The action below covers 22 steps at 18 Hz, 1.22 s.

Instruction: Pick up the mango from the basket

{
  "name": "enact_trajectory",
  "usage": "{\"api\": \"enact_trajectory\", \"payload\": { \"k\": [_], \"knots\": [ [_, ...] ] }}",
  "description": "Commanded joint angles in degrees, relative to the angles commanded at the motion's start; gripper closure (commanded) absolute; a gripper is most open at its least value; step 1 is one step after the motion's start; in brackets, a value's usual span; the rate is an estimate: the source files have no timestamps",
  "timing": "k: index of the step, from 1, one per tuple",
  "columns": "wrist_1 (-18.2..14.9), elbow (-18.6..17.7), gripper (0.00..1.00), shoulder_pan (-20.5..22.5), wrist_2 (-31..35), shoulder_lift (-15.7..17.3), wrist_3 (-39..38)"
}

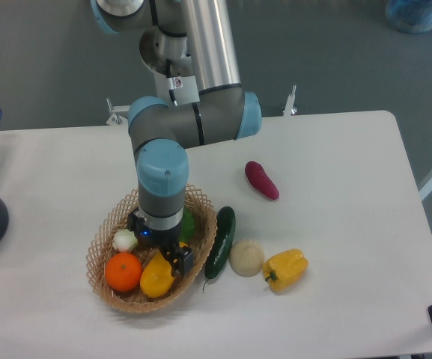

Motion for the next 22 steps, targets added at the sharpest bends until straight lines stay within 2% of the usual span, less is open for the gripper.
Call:
{"api": "enact_trajectory", "payload": {
  "k": [7,19,20,22],
  "knots": [
    [1.5,0.0,0.0,-0.4,0.1,-1.5,-3.2],
    [1.6,0.0,0.0,-0.4,0.5,-2.8,-3.8],
    [1.6,0.0,0.02,-0.4,0.5,-2.8,-3.8],
    [1.6,0.1,0.26,-0.4,0.5,-2.8,-3.8]
  ]
}}
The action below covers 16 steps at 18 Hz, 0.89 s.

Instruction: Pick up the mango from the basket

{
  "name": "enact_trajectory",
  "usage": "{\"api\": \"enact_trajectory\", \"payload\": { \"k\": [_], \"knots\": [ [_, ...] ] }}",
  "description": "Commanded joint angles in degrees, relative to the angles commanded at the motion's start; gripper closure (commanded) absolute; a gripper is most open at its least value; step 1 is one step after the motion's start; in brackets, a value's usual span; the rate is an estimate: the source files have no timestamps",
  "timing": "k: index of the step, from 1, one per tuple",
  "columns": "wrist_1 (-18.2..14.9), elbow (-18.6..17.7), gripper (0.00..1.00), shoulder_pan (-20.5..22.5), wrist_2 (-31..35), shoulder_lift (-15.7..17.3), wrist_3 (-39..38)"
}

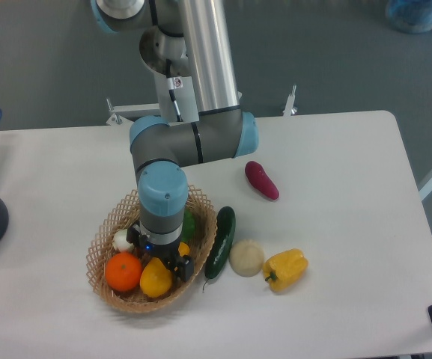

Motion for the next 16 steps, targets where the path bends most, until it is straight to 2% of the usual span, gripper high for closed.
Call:
{"api": "enact_trajectory", "payload": {
  "k": [4,5,10,14,16],
  "knots": [
    [-0.1,-0.1,0.63,0.1,0.1,0.3,-0.1],
    [-0.1,-0.2,0.66,0.1,0.1,0.4,-0.1],
    [0.0,0.0,0.66,0.2,-0.2,2.2,0.2],
    [0.0,0.9,0.66,1.6,-1.7,6.2,-0.2],
    [0.0,2.0,0.66,3.3,-5.6,8.3,-1.2]
  ]
}}
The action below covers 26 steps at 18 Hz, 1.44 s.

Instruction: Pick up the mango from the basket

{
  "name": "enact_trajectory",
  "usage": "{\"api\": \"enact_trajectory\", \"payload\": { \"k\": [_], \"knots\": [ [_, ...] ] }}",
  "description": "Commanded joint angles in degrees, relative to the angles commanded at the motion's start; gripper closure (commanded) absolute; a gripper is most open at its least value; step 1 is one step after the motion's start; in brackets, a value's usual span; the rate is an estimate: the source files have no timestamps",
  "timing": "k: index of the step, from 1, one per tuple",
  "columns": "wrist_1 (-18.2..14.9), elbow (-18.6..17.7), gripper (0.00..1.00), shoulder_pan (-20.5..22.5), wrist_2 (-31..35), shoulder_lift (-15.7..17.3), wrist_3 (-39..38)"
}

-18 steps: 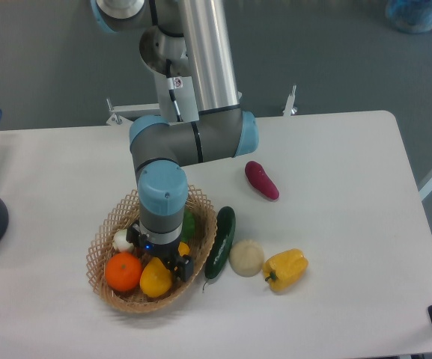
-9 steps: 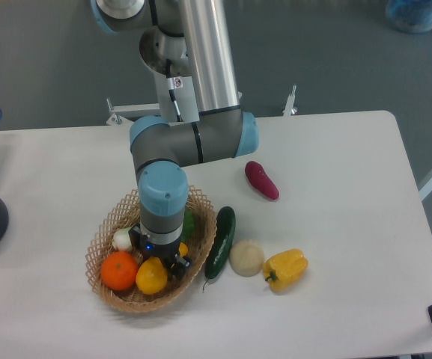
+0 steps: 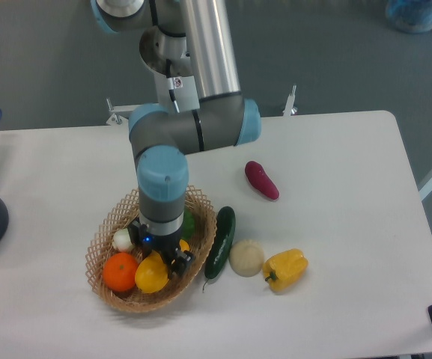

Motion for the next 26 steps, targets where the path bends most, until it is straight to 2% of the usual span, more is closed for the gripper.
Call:
{"api": "enact_trajectory", "payload": {
  "k": [4,10,14,19,23,26],
  "knots": [
    [0.0,1.8,0.66,5.0,-7.5,3.4,-2.1],
    [0.0,7.6,0.66,12.1,-14.0,4.4,-5.1],
    [0.1,9.2,0.66,15.3,-16.0,4.4,-4.8],
    [0.2,9.7,0.66,19.0,-16.5,4.3,-2.6],
    [0.2,7.4,0.66,22.2,-17.7,4.8,0.7],
    [0.3,7.2,0.66,22.9,-18.3,4.8,1.7]
  ]
}}
